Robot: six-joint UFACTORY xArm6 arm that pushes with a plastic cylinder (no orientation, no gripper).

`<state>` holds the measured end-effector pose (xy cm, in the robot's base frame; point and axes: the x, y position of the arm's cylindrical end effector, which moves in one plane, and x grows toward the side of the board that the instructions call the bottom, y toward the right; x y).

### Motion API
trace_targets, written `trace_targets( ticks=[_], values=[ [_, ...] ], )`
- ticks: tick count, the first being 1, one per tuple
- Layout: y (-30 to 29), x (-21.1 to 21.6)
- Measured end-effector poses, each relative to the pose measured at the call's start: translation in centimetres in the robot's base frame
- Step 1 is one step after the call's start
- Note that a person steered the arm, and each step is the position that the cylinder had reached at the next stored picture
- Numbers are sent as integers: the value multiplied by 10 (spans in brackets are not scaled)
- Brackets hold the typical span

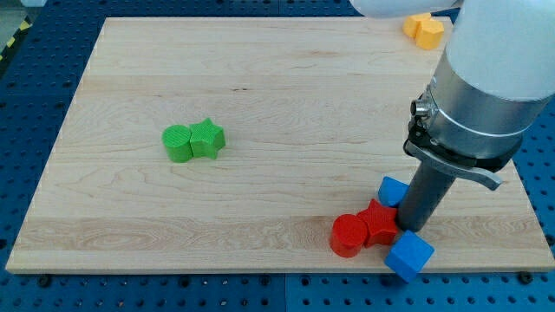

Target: Nudge the group of blocks left a bit

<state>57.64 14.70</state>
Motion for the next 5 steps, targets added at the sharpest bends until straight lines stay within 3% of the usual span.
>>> trace_targets(
  ticks=[2,3,5],
  values=[
    [97,14],
    [118,40],
    [109,40]
  ],
)
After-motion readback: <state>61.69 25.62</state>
